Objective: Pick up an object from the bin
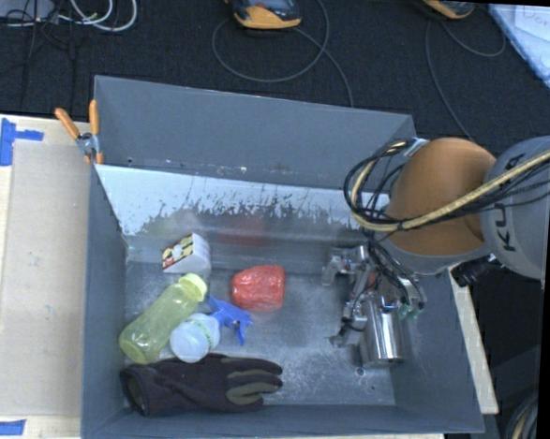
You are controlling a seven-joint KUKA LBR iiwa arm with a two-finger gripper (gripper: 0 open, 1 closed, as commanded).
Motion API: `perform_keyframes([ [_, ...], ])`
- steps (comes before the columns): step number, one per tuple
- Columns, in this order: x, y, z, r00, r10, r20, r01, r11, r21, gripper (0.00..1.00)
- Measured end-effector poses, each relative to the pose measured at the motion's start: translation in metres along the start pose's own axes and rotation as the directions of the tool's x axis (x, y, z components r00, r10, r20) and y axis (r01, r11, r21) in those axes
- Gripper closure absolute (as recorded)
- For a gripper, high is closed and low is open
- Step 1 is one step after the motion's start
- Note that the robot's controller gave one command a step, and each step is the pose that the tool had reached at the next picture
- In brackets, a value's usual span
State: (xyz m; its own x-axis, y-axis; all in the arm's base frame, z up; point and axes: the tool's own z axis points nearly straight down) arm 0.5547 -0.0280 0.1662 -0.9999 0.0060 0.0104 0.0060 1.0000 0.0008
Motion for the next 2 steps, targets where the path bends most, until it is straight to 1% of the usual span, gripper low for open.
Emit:
perform_keyframes([
  [1, -0.002, 0.000, -0.004, 1.000, -0.001, 0.008, 0.001, 1.000, 0.000, 0.00],
  [2, 0.002, 0.025, 0.035, 1.000, -0.014, 0.012, 0.014, 1.000, 0.001, 0.00],
])
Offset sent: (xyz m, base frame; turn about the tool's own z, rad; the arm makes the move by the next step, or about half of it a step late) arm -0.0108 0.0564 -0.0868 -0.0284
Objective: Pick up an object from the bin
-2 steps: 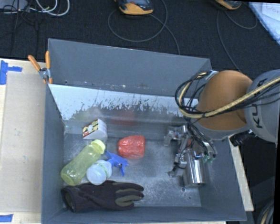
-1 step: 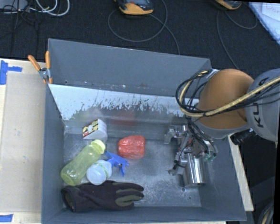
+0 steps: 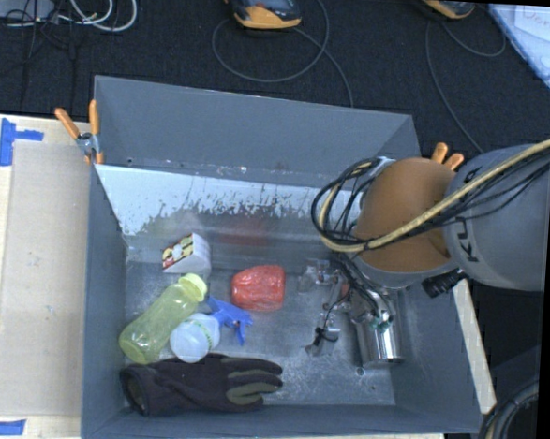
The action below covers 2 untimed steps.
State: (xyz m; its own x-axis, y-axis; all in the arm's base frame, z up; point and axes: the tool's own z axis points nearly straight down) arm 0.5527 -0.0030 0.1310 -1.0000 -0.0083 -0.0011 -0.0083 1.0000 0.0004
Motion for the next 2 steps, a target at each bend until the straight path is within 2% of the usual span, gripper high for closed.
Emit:
perform_keyframes([
  [1, -0.031, 0.020, 0.050, 0.996, -0.085, -0.001, 0.085, 0.996, -0.001, 0.00],
  [2, -0.036, 0.055, 0.059, 1.000, 0.020, -0.003, -0.020, 1.000, 0.000, 0.00],
])
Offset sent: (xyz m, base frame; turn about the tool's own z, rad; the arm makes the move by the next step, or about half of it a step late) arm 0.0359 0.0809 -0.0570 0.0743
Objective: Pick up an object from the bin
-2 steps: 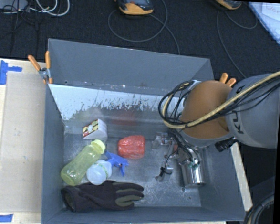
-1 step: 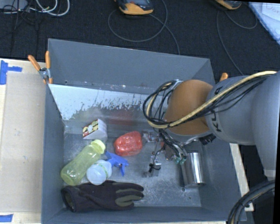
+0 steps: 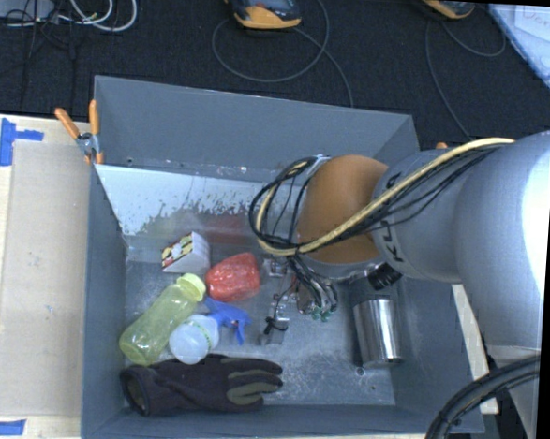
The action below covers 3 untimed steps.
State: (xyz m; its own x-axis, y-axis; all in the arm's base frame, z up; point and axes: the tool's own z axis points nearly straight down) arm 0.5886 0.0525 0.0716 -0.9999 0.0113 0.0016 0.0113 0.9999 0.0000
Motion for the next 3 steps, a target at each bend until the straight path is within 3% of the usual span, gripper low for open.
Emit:
perform_keyframes([
  [1, -0.008, 0.022, 0.000, 1.000, -0.002, 0.002, 0.002, 1.000, -0.001, 0.00],
  [2, -0.014, 0.040, 0.000, 0.995, -0.101, 0.002, 0.101, 0.995, 0.000, 0.00],
  [3, -0.006, 0.075, 0.001, 1.000, -0.020, 0.001, 0.020, 1.000, 0.000, 0.00],
])
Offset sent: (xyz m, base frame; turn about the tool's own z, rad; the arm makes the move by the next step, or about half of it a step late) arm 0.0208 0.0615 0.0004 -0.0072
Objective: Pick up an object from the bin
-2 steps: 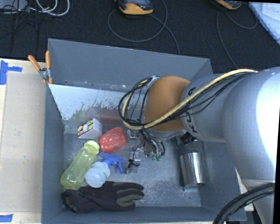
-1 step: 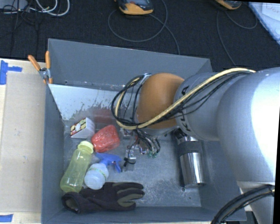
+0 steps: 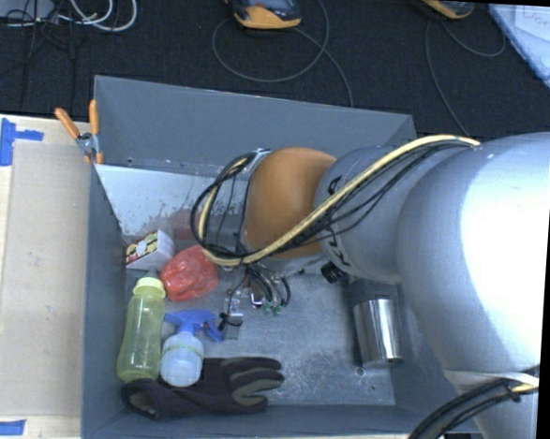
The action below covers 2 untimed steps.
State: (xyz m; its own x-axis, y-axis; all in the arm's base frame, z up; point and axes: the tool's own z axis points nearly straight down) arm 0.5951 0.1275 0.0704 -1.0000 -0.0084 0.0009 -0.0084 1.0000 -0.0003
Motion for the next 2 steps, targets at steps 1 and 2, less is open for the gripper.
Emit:
perform_keyframes([
  [1, 0.010, 0.017, -0.003, 0.979, -0.204, 0.000, 0.204, 0.979, 0.002, 0.00],
  [2, 0.011, 0.033, -0.005, 0.958, -0.286, 0.002, 0.286, 0.958, 0.003, 0.00],
])
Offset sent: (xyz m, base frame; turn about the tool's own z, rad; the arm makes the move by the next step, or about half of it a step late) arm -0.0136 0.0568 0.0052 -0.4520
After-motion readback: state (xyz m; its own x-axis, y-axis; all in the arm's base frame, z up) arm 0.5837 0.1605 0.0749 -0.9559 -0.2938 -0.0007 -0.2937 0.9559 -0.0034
